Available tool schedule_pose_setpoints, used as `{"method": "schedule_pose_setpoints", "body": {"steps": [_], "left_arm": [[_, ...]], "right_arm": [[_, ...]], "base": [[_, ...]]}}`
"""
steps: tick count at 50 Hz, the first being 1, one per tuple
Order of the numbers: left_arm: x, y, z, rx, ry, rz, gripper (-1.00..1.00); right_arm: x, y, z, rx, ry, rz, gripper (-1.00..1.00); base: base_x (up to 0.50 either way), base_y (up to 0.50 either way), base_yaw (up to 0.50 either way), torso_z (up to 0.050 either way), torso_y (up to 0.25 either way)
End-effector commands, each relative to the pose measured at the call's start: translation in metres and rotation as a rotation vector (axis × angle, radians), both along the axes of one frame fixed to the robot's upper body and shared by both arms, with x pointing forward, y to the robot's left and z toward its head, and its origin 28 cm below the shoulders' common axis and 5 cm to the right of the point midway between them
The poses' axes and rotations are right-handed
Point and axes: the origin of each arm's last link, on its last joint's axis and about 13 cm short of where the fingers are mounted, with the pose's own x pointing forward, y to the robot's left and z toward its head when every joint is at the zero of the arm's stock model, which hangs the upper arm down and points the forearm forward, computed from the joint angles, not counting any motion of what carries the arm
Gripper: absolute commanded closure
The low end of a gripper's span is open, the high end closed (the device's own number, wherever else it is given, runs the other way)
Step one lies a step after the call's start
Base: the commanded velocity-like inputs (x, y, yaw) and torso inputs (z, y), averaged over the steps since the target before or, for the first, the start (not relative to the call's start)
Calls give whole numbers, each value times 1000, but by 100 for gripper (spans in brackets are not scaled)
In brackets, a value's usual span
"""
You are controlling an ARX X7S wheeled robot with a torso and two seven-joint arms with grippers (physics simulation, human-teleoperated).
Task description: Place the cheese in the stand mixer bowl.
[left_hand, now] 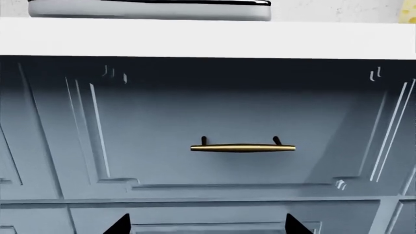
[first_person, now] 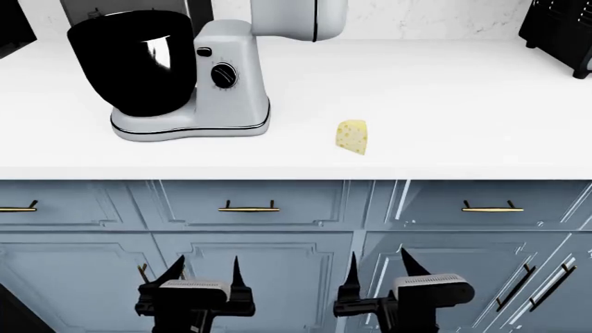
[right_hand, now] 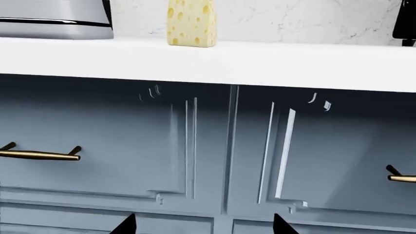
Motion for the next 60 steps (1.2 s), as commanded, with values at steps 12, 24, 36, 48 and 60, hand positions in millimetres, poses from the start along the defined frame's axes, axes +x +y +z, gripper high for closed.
{"method": "schedule_pose_setpoints", "body": {"steps": [12,24,36,48,60], "left_arm": [[-17,37,196,23,-480,68,-100],[-50,61,241,33,-647,177,-100],[-52,58,241,63,-650,175,-100],[-53,58,246,68,-661,176,-100],[-51,57,245,64,-658,174,-100]], "right_arm": [[-21,-46,212,-74,-473,-111,-100],[-67,-60,244,-108,-632,-206,-100],[-66,-59,237,-130,-627,-188,-100],[-64,-58,234,-146,-608,-179,-100],[-65,-59,234,-156,-606,-173,-100]], "base": [[0,0,0,0,0],[0,0,0,0,0],[0,358,0,0,0],[0,500,0,0,0],[0,500,0,0,0]]}}
